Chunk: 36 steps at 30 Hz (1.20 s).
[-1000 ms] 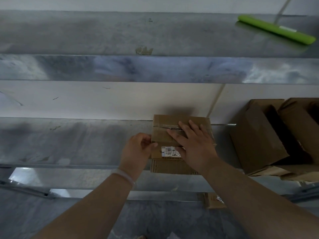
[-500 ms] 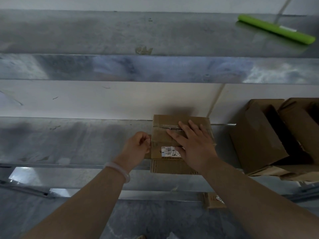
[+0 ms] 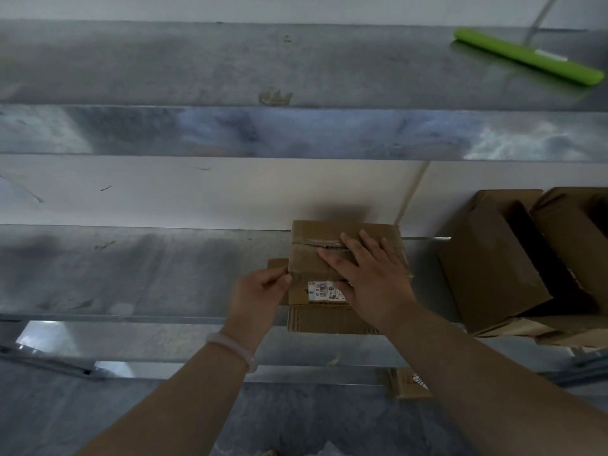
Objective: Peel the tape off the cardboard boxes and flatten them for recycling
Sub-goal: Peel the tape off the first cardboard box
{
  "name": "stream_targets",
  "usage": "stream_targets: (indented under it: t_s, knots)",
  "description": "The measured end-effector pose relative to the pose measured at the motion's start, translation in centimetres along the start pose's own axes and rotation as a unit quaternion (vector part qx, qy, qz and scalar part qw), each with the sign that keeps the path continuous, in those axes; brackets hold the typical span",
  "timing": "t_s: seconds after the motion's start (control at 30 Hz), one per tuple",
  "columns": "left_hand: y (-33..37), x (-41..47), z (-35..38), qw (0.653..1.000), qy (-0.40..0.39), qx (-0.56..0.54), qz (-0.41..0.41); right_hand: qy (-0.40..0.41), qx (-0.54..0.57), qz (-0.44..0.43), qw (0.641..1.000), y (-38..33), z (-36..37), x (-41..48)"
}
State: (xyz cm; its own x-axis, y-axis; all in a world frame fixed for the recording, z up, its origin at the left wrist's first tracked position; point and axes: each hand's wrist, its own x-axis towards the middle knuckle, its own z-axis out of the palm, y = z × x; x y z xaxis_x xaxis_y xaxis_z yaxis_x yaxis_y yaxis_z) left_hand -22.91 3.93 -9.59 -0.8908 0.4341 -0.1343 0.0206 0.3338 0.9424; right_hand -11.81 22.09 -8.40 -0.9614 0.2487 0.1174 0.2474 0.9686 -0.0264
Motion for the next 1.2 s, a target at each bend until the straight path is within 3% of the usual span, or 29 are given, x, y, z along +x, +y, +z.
stream_targets:
  t_s: [0.4, 0.63, 0.9, 1.0, 1.1, 1.2]
  knots:
    - [0.5, 0.3, -0.4, 0.999, 0.021, 0.015, 0.025, 0.001, -0.001, -0.001, 1.000, 0.0, 0.0, 0.0]
    - [0.3, 1.6, -0.4, 0.997, -0.079, -0.013, -0.005, 0.001, -0.009, 0.000, 1.000, 0.0, 0.2, 0.0]
    - [0.9, 2.1, -0.7, 0.980, -0.127, 0.133, 0.072, 0.004, -0.012, -0.005, 1.000, 0.0, -0.1, -0.2]
    - [0.9, 1.8, -1.2, 0.982, -0.158, 0.098, 0.043, 0.000, -0.007, -0.001, 1.000, 0.1, -0.1, 0.0]
    - [0.9, 1.7, -1.8, 0.992, -0.125, 0.029, -0.014, 0.002, -0.007, 0.006, 1.000, 0.1, 0.0, 0.1]
    - [0.7, 1.4, -2.0, 0.993, -0.112, 0.018, -0.010, 0.002, -0.016, 0.002, 1.000, 0.0, 0.0, 0.1]
